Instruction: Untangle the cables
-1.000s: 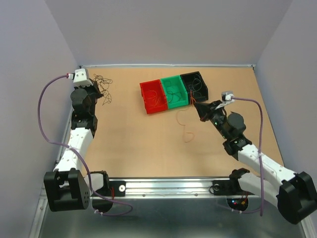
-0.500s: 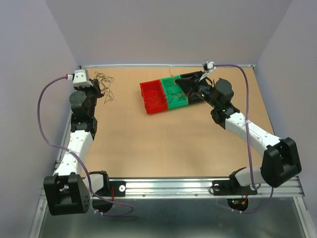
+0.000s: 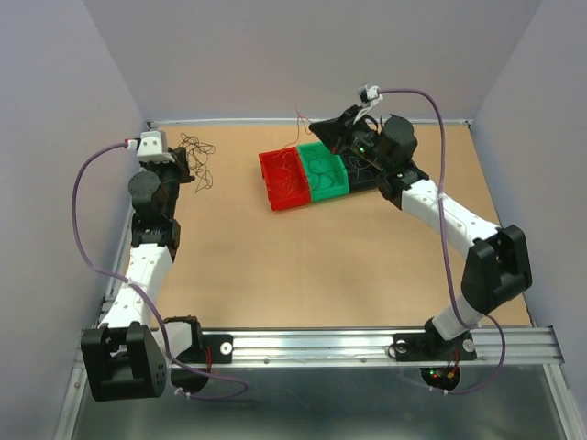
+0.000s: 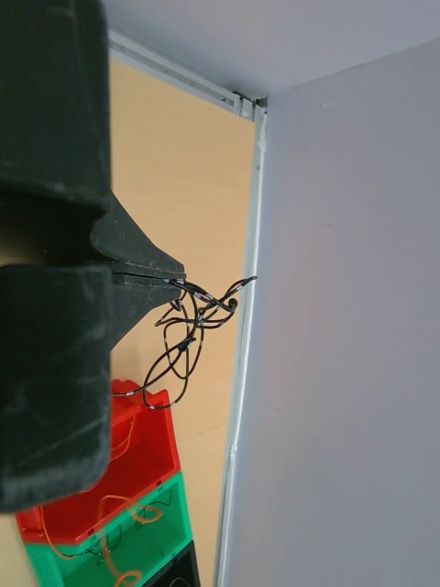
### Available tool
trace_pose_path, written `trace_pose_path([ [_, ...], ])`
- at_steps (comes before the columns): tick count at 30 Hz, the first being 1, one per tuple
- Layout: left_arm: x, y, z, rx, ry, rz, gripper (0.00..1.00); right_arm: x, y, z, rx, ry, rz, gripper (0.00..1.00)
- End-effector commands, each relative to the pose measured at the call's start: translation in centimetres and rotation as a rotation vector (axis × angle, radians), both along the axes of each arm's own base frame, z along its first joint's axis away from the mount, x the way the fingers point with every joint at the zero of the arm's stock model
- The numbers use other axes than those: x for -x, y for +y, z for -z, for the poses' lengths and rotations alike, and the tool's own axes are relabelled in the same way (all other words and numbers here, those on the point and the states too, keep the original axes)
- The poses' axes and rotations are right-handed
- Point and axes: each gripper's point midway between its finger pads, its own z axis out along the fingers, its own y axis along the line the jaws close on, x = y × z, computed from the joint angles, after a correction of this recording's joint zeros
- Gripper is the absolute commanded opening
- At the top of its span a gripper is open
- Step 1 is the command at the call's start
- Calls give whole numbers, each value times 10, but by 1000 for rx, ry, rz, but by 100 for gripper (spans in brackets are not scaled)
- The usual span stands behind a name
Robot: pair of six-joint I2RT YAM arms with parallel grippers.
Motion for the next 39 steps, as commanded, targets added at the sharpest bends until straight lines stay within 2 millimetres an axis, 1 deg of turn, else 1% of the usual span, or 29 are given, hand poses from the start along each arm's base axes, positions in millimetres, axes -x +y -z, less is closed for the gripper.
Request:
trace_pose_path([
  [1,9,-3,-30,-22,-111,18,0,-10,18,-4,1,2,-54,0],
  [4,10,-3,-30,-24,-114,18,0,-21,25,6,20,29,-68,0],
  [5,10,-3,-31,-23,-115,22,0,-26,30,20,34,56,-77,1],
  [7,10,-3,-30,-26,-114,22,0,-31,34,32,48,82,-86,0],
  [8,10,-4,-31,-27,-117,23,0,-35,37,41,58,99,-93,1],
  [11,10,-4,-30,-29,-113,28,0,-42,40,53,68,121,-92,0],
  [12,10,-5,-30,-27,-114,29,0,-42,41,54,69,123,-93,0],
  [15,10,-5,-31,-31,-117,33,0,-42,41,50,68,116,-95,0],
  [16,10,-6,-30,-30,-116,35,0,-42,41,44,62,107,-95,1],
  [17,10,-6,-31,-32,-117,35,0,-41,41,45,65,110,-99,1],
  [20,11,-6,-31,-33,-119,36,0,-39,40,33,63,90,-101,0],
  [23,11,-7,-30,-33,-117,41,0,-39,43,17,66,63,-110,1],
  [24,11,-7,-31,-33,-119,41,0,-39,44,16,75,71,-109,1],
  [25,9,-7,-29,-33,-113,43,0,-40,44,0,70,39,-103,0],
  [29,8,-7,-27,-35,-108,44,0,-38,40,-21,65,2,-86,1],
  [30,9,-7,-29,-38,-113,46,0,-38,39,-24,65,-3,-82,1],
  [33,9,-9,-28,-42,-112,53,0,-37,37,-23,69,-4,-74,0],
  [38,8,-10,-25,-41,-105,61,0,-41,40,-17,74,5,-76,1],
  [39,8,-10,-27,-43,-109,60,0,-42,40,-13,76,13,-78,0],
])
